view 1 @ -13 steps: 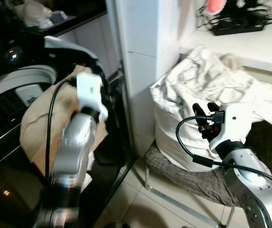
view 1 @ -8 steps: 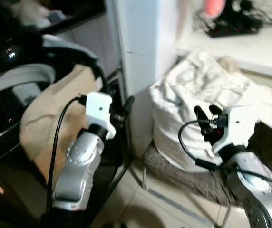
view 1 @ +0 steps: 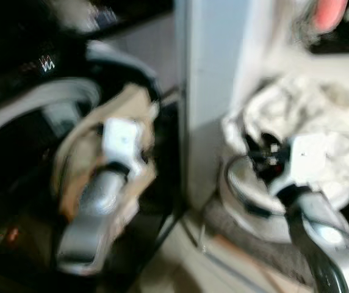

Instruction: Clothes washing

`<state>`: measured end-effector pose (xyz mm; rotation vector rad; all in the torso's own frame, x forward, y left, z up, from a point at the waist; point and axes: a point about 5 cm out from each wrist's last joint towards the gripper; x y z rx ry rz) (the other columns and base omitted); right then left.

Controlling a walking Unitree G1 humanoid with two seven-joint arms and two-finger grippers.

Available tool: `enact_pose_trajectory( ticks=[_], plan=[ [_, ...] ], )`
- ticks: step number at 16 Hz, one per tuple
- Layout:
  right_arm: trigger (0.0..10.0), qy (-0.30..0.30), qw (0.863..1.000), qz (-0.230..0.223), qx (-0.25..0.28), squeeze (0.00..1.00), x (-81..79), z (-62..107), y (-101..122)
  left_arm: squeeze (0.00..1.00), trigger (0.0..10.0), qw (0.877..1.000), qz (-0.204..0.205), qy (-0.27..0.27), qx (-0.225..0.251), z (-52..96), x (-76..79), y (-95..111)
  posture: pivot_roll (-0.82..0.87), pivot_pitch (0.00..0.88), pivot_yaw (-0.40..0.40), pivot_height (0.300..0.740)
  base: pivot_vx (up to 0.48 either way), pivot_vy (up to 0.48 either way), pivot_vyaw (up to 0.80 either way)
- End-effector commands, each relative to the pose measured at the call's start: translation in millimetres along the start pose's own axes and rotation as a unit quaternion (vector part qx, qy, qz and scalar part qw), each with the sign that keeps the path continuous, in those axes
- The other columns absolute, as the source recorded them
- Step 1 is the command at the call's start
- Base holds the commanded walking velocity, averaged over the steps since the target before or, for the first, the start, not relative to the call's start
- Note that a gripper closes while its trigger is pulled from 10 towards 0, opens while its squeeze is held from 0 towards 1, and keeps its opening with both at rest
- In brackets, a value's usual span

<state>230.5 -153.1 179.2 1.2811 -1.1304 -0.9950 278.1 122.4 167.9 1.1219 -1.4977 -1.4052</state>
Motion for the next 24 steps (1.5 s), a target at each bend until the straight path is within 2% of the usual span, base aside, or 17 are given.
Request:
enact_pose_trajectory(
  ticks=[1, 3, 6, 8, 11, 15, 17, 20, 22, 24],
  plan=[
    [10.0, -0.012, 1.000, 0.003, 0.000, 0.00, 5.9, 3.6, 1, 0.00, 10.0, 1.000, 0.001, -0.021, 0.009, -4.0, 11.9, 6, -0.13, 0.000, 0.089, 0.740, 0.412, 0.000, 0.00],
    [10.0, -0.011, 1.000, 0.003, 0.000, 0.00, 5.8, 4.8, 0, 0.00, 10.0, 1.000, 0.004, -0.021, 0.009, -3.7, 12.5, 6, -0.13, 0.000, 0.088, 0.740, 0.412, 0.000, 0.00],
    [10.0, 0.003, 1.000, 0.009, 0.002, 0.00, 6.0, 7.2, 3, 0.00, 10.0, 0.999, 0.052, -0.004, 0.010, -4.8, 15.2, 5, -0.14, 0.000, 0.075, 0.740, 0.121, 0.000, 0.00],
    [10.0, 0.012, 1.000, 0.024, -0.001, 0.00, 7.3, 4.2, 6, 0.00, 10.0, 0.999, 0.048, -0.001, 0.017, -5.0, 15.2, 4, -0.13, 0.000, 0.059, 0.740, 0.000, 0.000, 0.00],
    [10.0, -0.007, 0.999, 0.030, -0.009, 0.00, 12.5, -0.2, 7, 0.00, 10.0, 1.000, 0.027, 0.002, 0.010, -5.6, 11.0, 4, -0.13, 0.000, 0.047, 0.740, 0.000, 0.000, 0.00],
    [10.0, -0.031, 0.999, 0.042, -0.012, 0.00, 22.8, -8.9, 11, 0.00, 10.0, 1.000, 0.009, 0.019, 0.007, -13.8, -2.5, 8, -0.12, 0.000, 0.030, 0.740, 0.000, 0.000, 0.00],
    [10.0, -0.044, 0.998, 0.042, -0.017, 0.00, 25.2, -12.3, 11, 0.00, 10.0, 0.999, 0.005, 0.049, -0.013, -17.4, -10.5, 4, -0.12, 0.000, 0.034, 0.740, 0.000, 0.000, 0.00],
    [10.0, -0.043, 0.999, 0.011, -0.025, 0.00, 19.7, -14.8, 10, 0.00, 10.0, 1.000, 0.003, 0.025, -0.002, -20.7, -5.0, 10, -0.12, 0.000, 0.042, 0.740, 0.000, 0.000, -0.44],
    [10.0, -0.044, 0.999, 0.007, -0.027, 0.00, 18.5, -15.6, 10, 0.00, 10.0, 1.000, 0.004, 0.026, 0.001, -22.9, -5.4, 12, -0.12, 0.000, 0.048, 0.740, 0.000, 0.000, -0.80],
    [10.0, -0.045, 0.999, 0.006, -0.026, 0.00, 18.8, -15.9, 11, 0.00, 10.0, 0.999, -0.019, 0.030, 0.002, -23.8, -7.7, 15, -0.13, 0.000, 0.053, 0.740, 0.000, -0.480, 0.00]
  ],
)
Point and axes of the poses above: a point about 5 cm out from each wrist's last joint towards the gripper, its own z axis pointing back from the gripper into the wrist, its own y axis along the axis of the wrist's last joint, x = y × z, and after that the axes turned 3 degrees about z, right-handed
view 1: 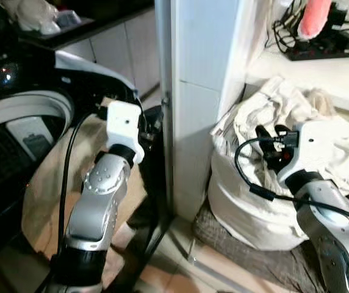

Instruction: Clothes washing

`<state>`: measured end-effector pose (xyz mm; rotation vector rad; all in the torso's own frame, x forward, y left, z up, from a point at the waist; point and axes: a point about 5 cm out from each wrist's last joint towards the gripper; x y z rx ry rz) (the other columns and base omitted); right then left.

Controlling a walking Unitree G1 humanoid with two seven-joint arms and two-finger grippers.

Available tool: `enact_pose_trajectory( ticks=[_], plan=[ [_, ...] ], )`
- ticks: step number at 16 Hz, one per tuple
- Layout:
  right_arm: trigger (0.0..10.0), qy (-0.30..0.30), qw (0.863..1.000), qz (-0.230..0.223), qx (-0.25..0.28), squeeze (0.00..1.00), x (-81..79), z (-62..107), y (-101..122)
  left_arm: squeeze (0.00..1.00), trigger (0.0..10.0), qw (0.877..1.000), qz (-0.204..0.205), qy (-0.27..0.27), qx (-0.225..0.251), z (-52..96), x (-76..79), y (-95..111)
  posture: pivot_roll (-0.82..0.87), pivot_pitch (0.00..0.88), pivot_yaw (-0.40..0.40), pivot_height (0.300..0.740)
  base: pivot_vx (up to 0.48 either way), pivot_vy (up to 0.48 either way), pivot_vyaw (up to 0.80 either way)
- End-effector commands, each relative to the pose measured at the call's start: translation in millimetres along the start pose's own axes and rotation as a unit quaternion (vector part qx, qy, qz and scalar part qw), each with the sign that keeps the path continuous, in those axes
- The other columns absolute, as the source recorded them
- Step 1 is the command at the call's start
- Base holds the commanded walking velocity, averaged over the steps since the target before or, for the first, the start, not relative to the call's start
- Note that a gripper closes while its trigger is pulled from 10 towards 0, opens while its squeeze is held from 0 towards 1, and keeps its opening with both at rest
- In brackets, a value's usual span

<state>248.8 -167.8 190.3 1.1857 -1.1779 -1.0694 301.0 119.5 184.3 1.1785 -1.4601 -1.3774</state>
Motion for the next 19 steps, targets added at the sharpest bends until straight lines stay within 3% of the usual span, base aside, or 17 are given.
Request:
enact_pose_trajectory(
  ticks=[1, 2, 7, 10, 11, 13, 14, 17, 19],
  plan=[
    [10.0, 0.000, 1.000, 0.001, -0.005, 0.00, 0.6, -1.1, 1, 0.00, 10.0, 1.000, -0.003, 0.009, -0.010, -1.9, -4.8, -1, -0.13, 0.000, 0.059, 0.740, 0.000, -0.480, 0.00],
    [10.0, -0.006, 1.000, -0.004, -0.011, 0.00, 1.1, -1.5, 0, 0.00, 10.0, 1.000, 0.020, 0.010, -0.013, -2.7, -6.4, -1, -0.13, 0.000, 0.061, 0.740, 0.000, 0.000, 0.00],
    [10.0, -0.024, 0.999, -0.007, -0.023, 0.00, 5.4, -4.2, 2, 0.00, 10.0, 1.000, 0.008, -0.015, -0.012, -4.7, -2.8, 1, -0.13, 0.000, 0.065, 0.740, 0.000, 0.000, 0.00],
    [10.0, -0.004, 0.999, 0.018, -0.030, 0.00, 15.0, -11.2, 6, 0.00, 10.0, 0.999, 0.022, -0.034, -0.018, -6.0, -0.7, -1, -0.14, 0.000, 0.074, 0.740, 0.000, 0.000, 0.00],
    [10.0, 0.004, 0.997, 0.046, -0.057, 1.00, 27.6, -17.5, 2, 0.00, 10.0, 0.997, 0.030, -0.070, -0.017, -5.4, 5.4, -1, -0.15, 0.000, 0.078, 0.740, 0.000, 0.000, 0.00],
    [10.0, -0.018, 0.984, 0.125, -0.128, 1.00, 65.7, -29.1, -7, 0.00, 10.0, 0.984, 0.044, -0.175, -0.010, 1.8, 23.8, 2, -0.15, 0.000, 0.081, 0.740, 0.000, 0.000, 0.00],
    [10.0, -0.038, 0.977, 0.142, -0.156, 1.00, 85.4, -33.1, -8, 0.00, 10.0, 0.978, 0.040, -0.205, -0.008, 4.0, 29.0, 3, -0.15, 0.000, 0.081, 0.740, 0.000, 0.000, 0.00],
    [10.0, -0.085, 0.962, 0.158, -0.205, 1.00, 129.5, -40.4, -4, 0.00, 10.0, 0.967, 0.035, -0.253, -0.004, 6.3, 36.6, 8, -0.15, 0.000, 0.085, 0.740, 0.000, 0.000, 0.00],
    [10.0, -0.075, 0.951, 0.144, -0.265, 1.00, 151.2, -44.8, -28, 0.00, 10.0, 0.950, 0.059, -0.305, -0.020, 12.0, 44.7, 8, -0.15, 0.000, 0.093, 0.740, 0.000, 0.000, 0.00]
  ],
)
Point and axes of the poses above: a point about 5 cm out from each wrist's last joint towards the gripper, its own z axis pointing back from the gripper into the wrist, its own y axis along the axis of the wrist's last joint, x = y × z, and after that the axes turned 3 degrees about z, right-handed
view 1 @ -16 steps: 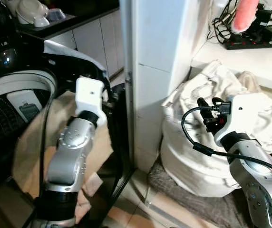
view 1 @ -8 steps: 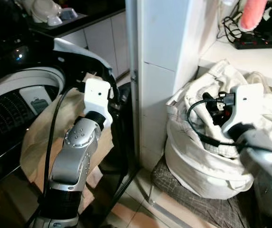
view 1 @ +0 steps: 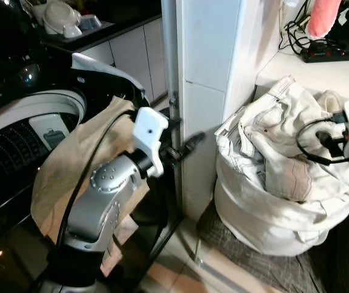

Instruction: Clothes washing

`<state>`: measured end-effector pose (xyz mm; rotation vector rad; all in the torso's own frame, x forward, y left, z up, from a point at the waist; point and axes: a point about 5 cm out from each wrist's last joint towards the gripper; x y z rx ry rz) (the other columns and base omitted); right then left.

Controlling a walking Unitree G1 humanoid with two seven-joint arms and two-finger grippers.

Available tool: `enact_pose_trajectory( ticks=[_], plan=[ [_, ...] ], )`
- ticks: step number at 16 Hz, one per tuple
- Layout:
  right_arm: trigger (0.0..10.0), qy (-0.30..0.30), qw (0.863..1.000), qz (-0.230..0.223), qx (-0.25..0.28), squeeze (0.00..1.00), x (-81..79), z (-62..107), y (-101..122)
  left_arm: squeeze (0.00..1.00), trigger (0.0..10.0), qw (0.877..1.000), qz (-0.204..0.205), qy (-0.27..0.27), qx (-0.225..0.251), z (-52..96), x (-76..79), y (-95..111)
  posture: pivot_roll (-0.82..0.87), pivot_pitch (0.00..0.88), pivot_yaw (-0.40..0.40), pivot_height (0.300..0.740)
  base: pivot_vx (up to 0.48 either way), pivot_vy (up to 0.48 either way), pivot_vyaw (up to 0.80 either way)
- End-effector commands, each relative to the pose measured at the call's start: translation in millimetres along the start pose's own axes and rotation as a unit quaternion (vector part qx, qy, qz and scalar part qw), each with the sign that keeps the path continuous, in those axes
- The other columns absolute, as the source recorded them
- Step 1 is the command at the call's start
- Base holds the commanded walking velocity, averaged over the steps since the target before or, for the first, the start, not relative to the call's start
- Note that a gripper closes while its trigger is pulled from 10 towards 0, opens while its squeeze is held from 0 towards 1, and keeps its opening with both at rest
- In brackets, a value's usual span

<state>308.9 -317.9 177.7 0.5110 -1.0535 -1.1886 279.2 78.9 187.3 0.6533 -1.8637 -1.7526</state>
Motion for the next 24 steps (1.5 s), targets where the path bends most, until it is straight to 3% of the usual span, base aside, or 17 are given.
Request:
enact_pose_trajectory(
  ticks=[1, 2, 3, 4, 5, 6, 7, 22, 24],
  plan=[
    [10.0, 0.015, 1.000, 0.007, -0.024, 1.00, -0.9, -8.6, -12, 0.00, 10.0, 0.999, 0.005, -0.031, -0.007, 2.0, 5.8, 2, -0.15, 0.000, 0.094, 0.740, 0.000, 0.000, 0.00],
    [10.0, 0.024, 0.999, -0.002, -0.037, 1.00, -1.3, -13.4, -18, 0.00, 10.0, 0.999, 0.007, -0.032, -0.014, 2.1, 6.0, 1, -0.15, 0.000, 0.096, 0.740, 0.000, 0.000, 0.00],
    [10.0, 0.032, 0.998, 0.000, -0.051, 0.81, -2.4, -16.6, -24, 0.00, 10.0, 0.999, 0.007, -0.032, -0.013, 1.8, 5.9, 1, -0.15, 0.000, 0.094, 0.740, 0.000, 0.000, 0.00],
    [10.0, 0.047, 0.995, 0.035, -0.075, 0.00, -5.2, -23.8, -37, 0.00, 10.0, 1.000, -0.008, -0.019, -0.006, 0.7, 3.4, 3, -0.14, 0.000, 0.087, 0.740, 0.000, 0.000, 0.00],
    [10.0, 0.054, 0.994, 0.051, -0.077, 0.00, -7.1, -26.8, -40, 0.00, 10.0, 1.000, -0.012, -0.005, -0.001, 0.6, 0.7, 4, -0.14, 0.000, 0.080, 0.740, 0.000, 0.000, 0.00],
    [3.4, 0.049, 0.995, 0.055, -0.073, 0.00, -6.9, -29.1, -40, 0.00, 10.0, 1.000, -0.017, 0.006, -0.004, 1.6, -2.2, 4, -0.13, 0.000, 0.077, 0.740, 0.000, 0.000, 0.00],
    [0.0, 0.048, 0.996, 0.047, -0.065, 0.00, -6.3, -30.5, -39, 0.00, 10.0, 1.000, -0.022, 0.014, -0.009, 2.6, -4.4, 3, -0.13, 0.000, 0.075, 0.740, 0.000, 0.000, 0.00],
    [0.0, 0.042, 0.997, 0.058, -0.013, 0.00, -2.7, -37.6, -30, 0.00, 10.0, 0.998, -0.036, 0.055, -0.009, 0.4, -14.4, 3, -0.13, 0.000, 0.086, 0.740, 0.000, 0.000, 0.00],
    [0.0, 0.037, 0.998, 0.055, 0.019, 0.00, 0.7, -34.4, -16, 0.00, 10.0, 0.997, -0.039, 0.062, -0.004, 0.8, -16.2, 5, -0.13, 0.000, 0.084, 0.740, 0.000, 0.000, 0.00]
  ],
)
Point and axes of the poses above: a point about 5 cm out from each wrist's last joint towards the gripper, its own z axis pointing back from the gripper into the wrist, its own y axis along the axis of the wrist's last joint, x = y × z, and after that the axes turned 3 degrees about z, right-handed
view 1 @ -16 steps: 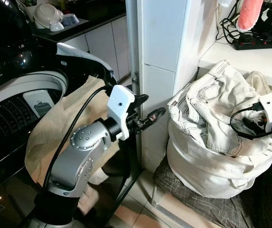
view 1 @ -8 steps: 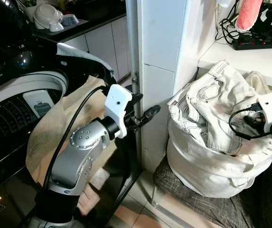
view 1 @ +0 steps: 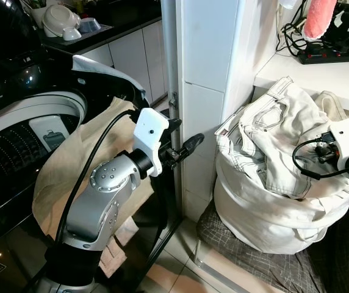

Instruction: Clothes washing

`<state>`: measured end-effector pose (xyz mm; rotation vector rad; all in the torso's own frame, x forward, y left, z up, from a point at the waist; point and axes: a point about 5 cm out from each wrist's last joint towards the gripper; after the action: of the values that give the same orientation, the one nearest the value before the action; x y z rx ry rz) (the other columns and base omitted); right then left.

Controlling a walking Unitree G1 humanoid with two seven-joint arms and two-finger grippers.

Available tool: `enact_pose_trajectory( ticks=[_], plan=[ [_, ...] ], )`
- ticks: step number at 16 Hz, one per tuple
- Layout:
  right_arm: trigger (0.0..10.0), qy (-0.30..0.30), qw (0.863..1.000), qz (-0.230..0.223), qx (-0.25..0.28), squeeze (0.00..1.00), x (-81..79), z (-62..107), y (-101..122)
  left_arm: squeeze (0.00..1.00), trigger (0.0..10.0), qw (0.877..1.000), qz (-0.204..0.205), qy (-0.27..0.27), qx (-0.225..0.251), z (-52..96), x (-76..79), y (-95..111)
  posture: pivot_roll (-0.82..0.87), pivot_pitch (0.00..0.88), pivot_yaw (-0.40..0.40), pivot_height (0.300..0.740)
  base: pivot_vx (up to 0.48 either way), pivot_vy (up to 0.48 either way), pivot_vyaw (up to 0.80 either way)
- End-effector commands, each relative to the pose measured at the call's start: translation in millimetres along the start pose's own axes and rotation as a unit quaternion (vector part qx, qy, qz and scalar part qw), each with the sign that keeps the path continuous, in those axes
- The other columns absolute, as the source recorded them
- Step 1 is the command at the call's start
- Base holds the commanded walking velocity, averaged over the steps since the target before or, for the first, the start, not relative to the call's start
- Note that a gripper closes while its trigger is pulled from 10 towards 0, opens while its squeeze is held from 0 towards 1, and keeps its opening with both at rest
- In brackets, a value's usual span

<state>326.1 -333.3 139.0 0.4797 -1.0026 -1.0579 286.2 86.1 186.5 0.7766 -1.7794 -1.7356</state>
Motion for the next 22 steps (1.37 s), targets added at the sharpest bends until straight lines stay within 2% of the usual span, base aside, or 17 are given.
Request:
enact_pose_trajectory(
  ticks=[1, 3, 5, 6, 8, 10, 11, 12, 13, 14, 16, 17, 18, 19, 21, 22],
  plan=[
    [0.0, -0.002, 1.000, -0.006, 0.031, 0.00, 3.9, 3.1, 15, 0.00, 10.0, 1.000, -0.012, 0.017, 0.007, -0.6, -7.3, 7, -0.13, 0.000, 0.083, 0.740, 0.000, 0.000, 0.00],
    [0.0, -0.013, 0.998, -0.012, 0.065, 0.00, 11.8, 12.1, 29, 0.00, 10.0, 0.999, -0.011, 0.032, 0.018, -0.3, -11.2, 10, -0.12, 0.000, 0.084, 0.740, 0.000, 0.000, 0.00],
    [0.0, -0.029, 0.990, -0.039, 0.134, 0.00, 26.4, 33.0, 55, 0.00, 10.0, 0.998, -0.016, 0.061, 0.030, -1.2, -18.3, 15, -0.13, 0.000, 0.092, 0.740, 0.000, 0.000, 0.00],
    [0.0, -0.033, 0.987, -0.043, 0.149, 0.00, 29.9, 38.2, 61, 0.00, 10.0, 0.997, -0.021, 0.066, 0.030, -1.7, -19.5, 15, -0.13, 0.000, 0.092, 0.740, 0.000, 0.000, 0.00],
    [0.0, -0.023, 0.966, -0.093, 0.241, 0.00, 40.8, 63.4, 97, 0.00, 10.0, 0.996, -0.033, 0.068, 0.045, -5.7, -20.2, 22, -0.13, 0.000, 0.100, 0.740, 0.000, 0.000, 0.00],
    [0.0, 0.017, 0.930, -0.146, 0.337, 0.00, 44.7, 88.4, 135, 0.00, 10.0, 0.994, -0.041, 0.067, 0.082, -11.2, -20.4, 38, -0.14, 0.000, 0.102, 0.740, 0.000, 0.000, 0.00],
    [0.0, 0.037, 0.917, -0.162, 0.363, 0.00, 43.9, 95.9, 147, 0.00, 10.0, 0.992, -0.041, 0.064, 0.101, -14.5, -19.7, 46, -0.14, 0.000, 0.098, 0.740, 0.000, 0.000, 0.00],
    [0.0, 0.050, 0.912, -0.167, 0.370, 0.00, 42.2, 98.2, 151, 0.00, 10.0, 0.991, -0.036, 0.060, 0.112, -16.5, -18.9, 51, -0.14, 0.000, 0.098, 0.740, 0.000, 0.000, 0.00],
    [0.0, 0.085, 0.902, -0.174, 0.387, 0.00, 32.8, 102.6, 165, 1.00, 10.0, 0.989, -0.004, 0.029, 0.146, -22.2, -13.2, 64, -0.14, 0.000, 0.097, 0.740, 0.000, 0.000, 0.00],
    [0.0, 0.101, 0.896, -0.177, 0.394, 0.00, 28.1, 104.8, 170, 1.00, 10.0, 0.988, 0.009, 0.013, 0.157, -24.4, -10.5, 69, -0.14, 0.000, 0.097, 0.740, 0.000, 0.000, 0.00],
    [0.0, 0.170, 0.867, -0.184, 0.431, 0.00, 6.2, 118.9, 203, 1.00, 10.0, 0.982, 0.035, -0.030, 0.184, -39.8, 2.0, 87, -0.14, 0.000, 0.087, 0.740, 0.000, 0.000, 0.00],
    [0.0, 0.189, 0.859, -0.187, 0.439, 0.00, 1.2, 122.2, 210, 1.00, 10.0, 0.980, 0.049, -0.040, 0.191, -44.1, 5.8, 91, -0.14, 0.000, 0.086, 0.740, 0.000, 0.000, 0.00],
    [0.0, 0.223, 0.843, -0.193, 0.450, 0.00, -10.7, 128.2, 224, 1.00, 10.0, 0.978, 0.059, -0.061, 0.188, -52.9, 14.7, 95, -0.14, 0.000, 0.084, 0.740, 0.000, 0.000, 0.00],
    [0.0, 0.251, 0.832, -0.192, 0.456, 0.00, -23.3, 132.0, 233, 1.00, 10.0, 0.979, 0.066, -0.070, 0.182, -58.8, 21.6, 94, -0.14, 0.000, 0.084, 0.740, 0.000, 0.000, 0.00],
    [0.0, 0.277, 0.823, -0.190, 0.458, 0.00, -37.0, 136.1, 240, 1.00, 10.0, 0.983, 0.094, -0.053, 0.151, -65.6, 23.6, 87, -0.14, 0.000, 0.080, 0.740, 0.000, 0.000, 0.00],
    [0.0, 0.296, 0.811, -0.203, 0.462, 0.00, -41.6, 140.5, 244, 1.00, 10.0, 0.983, 0.117, -0.034, 0.140, -67.8, 21.5, 82, -0.14, 0.000, 0.079, 0.740, 0.000, 0.000, 0.00]
  ],
)
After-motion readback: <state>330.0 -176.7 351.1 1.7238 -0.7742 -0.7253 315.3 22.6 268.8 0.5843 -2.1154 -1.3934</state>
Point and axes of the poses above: a point about 5 cm out from each wrist's last joint towards the gripper, its own z axis pointing back from the gripper into the wrist, its own y axis along the axis of the wrist's last joint, x = y × z, and after that the axes turned 3 degrees about z, right-handed
